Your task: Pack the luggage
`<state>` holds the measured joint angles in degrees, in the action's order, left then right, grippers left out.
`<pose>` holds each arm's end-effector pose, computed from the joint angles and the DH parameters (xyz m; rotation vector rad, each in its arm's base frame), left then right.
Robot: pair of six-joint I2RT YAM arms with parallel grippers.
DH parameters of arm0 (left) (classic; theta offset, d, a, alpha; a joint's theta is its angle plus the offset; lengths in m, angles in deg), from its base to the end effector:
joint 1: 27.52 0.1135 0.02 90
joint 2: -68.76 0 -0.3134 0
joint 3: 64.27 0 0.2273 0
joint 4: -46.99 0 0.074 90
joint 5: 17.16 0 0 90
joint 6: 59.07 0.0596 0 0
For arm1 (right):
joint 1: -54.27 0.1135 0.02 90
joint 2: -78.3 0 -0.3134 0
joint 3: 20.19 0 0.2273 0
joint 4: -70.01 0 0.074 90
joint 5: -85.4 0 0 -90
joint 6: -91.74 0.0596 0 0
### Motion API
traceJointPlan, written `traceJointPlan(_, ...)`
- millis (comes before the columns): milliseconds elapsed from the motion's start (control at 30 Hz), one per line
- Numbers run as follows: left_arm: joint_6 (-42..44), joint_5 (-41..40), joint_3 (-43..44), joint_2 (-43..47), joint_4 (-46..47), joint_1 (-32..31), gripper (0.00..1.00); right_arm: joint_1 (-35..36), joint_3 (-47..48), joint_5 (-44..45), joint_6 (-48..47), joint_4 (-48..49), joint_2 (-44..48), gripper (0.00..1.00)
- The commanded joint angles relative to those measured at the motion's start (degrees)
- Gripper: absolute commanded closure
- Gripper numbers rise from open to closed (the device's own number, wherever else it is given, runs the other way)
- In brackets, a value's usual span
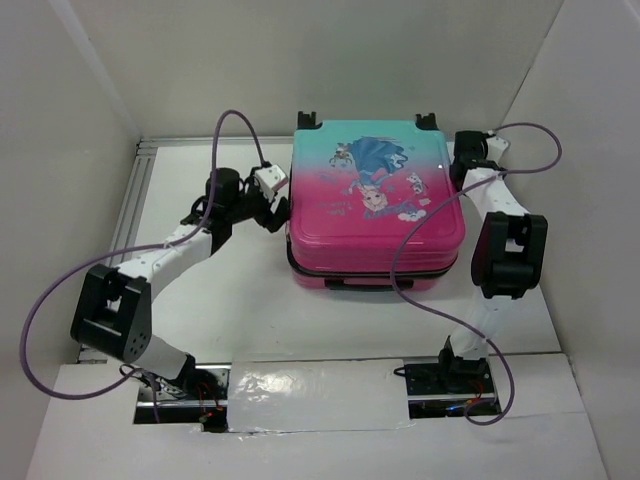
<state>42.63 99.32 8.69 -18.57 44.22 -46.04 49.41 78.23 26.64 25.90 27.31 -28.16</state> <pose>0.3209 -0.1355 0.3326 0.7887 1.6943 -0.5133 0.4088 -0.0658 0.2855 0.8111 2.2038 -0.5044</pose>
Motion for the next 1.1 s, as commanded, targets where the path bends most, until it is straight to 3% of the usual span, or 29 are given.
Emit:
traceJointPlan(0,-4.5,16.8,-3.5,4.6,7.4,-13.0,0.17,12.7,6.1,-19.6,-2.5,8.8,-3.1,0.13)
traceJointPlan(167,-5.9,13.7,-6.1,4.6,7.4,-21.5,0.17,18.6,19.3,-32.3,-8.9,8.8,-14.4,0.13)
traceJointPlan(400,-5.2,7.7,-7.4,3.9,8.5,-31.3,0.18,26.9,32.4,-40.9,-15.0,5.3,-25.7,0.14)
traceJointPlan(700,-6.8,1.3,-7.6,-0.8,18.0,-33.9,0.18,33.8,41.1,-55.5,-21.1,5.2,-32.8,0.17)
traceJointPlan(867,-4.8,3.3,-3.6,-6.0,18.7,-32.9,0.18,32.0,45.7,-56.3,-20.2,3.8,-32.8,0.17)
traceJointPlan(1067,-5.4,6.4,-5.5,-0.8,18.2,-32.4,0.2,24.8,55.7,-60.3,-14.7,3.1,-27.8,0.09)
